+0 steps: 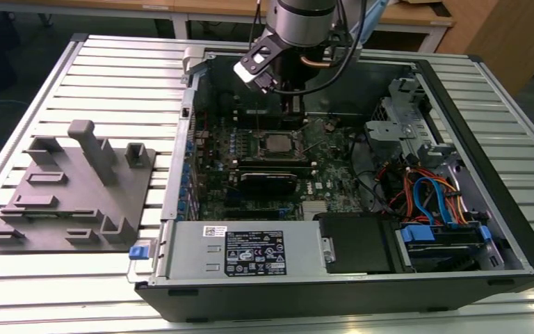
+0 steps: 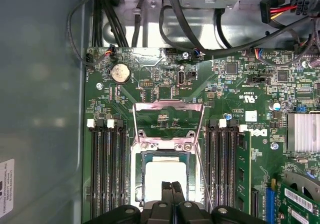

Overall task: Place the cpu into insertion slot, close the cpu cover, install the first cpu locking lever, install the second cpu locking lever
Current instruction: 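Close the cpu cover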

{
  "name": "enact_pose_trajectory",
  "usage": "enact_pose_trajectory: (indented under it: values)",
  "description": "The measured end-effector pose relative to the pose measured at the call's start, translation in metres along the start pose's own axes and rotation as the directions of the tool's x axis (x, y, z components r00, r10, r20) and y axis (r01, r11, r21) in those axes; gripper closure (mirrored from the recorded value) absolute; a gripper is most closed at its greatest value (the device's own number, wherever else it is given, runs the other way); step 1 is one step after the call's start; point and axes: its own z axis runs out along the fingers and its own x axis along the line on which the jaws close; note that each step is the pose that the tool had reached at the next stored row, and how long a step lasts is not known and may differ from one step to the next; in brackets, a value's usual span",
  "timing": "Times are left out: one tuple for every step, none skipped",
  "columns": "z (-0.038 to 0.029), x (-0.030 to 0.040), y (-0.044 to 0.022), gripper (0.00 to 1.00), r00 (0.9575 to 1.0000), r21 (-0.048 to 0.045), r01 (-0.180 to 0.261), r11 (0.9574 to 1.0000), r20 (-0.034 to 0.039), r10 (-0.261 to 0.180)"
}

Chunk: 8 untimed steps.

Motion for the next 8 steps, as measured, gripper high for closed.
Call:
enact_pose_trajectory:
  values:
    - [0.0, 0.0, 0.0004, 0.9, 1.0, 0.0001, 0.0, 1.0, 0.0001, 0.0]
    - [-0.0001, 0.0, 0.0013, 0.9, 1.0, 0.0001, 0.0, 1.0, 0.0002, 0.0]
    - [-0.0001, 0.0, 0.0025, 0.9, 1.0, 0.0002, 0.0, 1.0, 0.0003, 0.0]
    - [0.0, 0.0, 0.0041, 0.9, 1.0, 0.0001, 0.0, 1.0, 0.0001, 0.0]
    - [0.0, 0.0, 0.0059, 0.9, 1.0, 0.0001, 0.0, 1.0, 0.0001, 0.0]
    - [0.0001, 0.0001, 0.0077, 0.9, 1.0, 0.0, 0.0, 1.0, 0.0001, 0.0]
    - [0.0001, 0.0001, 0.0094, 0.9, 1.0, 0.0, 0.0, 1.0, 0.0, 0.0]
    - [0.0001, 0.0001, 0.0112, 0.9, 1.0, 0.0, 0.0, 1.0, 0.0001, 0.0]
